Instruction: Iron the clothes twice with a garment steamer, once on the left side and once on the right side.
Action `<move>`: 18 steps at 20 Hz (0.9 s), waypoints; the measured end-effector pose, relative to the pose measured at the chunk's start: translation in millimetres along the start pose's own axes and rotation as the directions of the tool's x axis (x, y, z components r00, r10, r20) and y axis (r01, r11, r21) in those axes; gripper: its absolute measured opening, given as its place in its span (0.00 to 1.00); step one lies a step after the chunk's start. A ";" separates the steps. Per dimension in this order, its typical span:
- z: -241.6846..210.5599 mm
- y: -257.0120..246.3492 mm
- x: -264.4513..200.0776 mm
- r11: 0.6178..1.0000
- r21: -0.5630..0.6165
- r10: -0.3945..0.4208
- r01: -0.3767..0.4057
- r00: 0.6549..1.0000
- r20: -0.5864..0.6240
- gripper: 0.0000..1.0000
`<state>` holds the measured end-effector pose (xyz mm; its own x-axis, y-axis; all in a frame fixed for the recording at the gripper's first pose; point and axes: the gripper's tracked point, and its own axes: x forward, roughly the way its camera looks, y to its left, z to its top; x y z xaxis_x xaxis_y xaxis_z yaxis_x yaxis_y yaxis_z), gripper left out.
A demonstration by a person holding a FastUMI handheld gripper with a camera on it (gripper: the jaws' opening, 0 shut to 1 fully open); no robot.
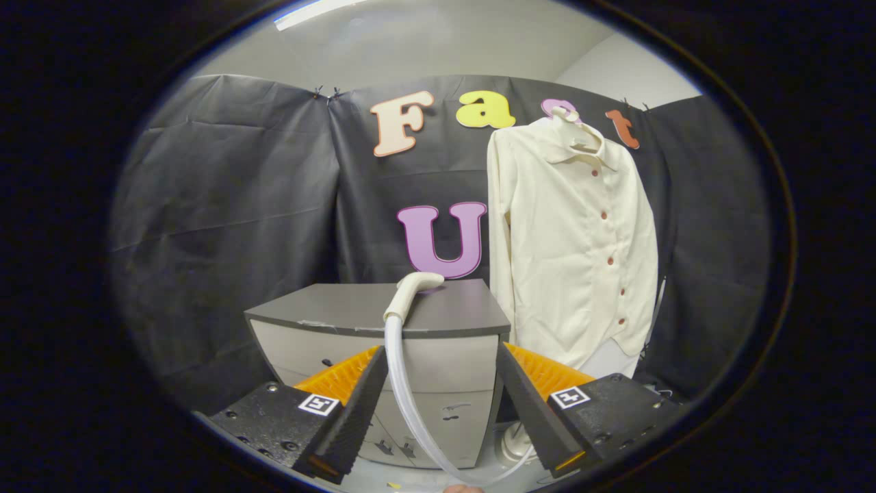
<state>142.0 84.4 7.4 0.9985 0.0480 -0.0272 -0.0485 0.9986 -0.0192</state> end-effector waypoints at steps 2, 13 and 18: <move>6.6 6.6 24.5 1.000 0.005 -0.006 0.006 1.000 0.015 0.97; 19.7 46.6 165.4 0.998 -0.044 0.032 -0.034 0.998 -0.045 0.97; 3.6 63.3 223.6 0.998 -0.060 0.022 -0.033 0.984 -0.179 0.97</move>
<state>362.3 158.4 3.6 0.9763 0.0655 -0.2062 -0.0832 0.9934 -0.0786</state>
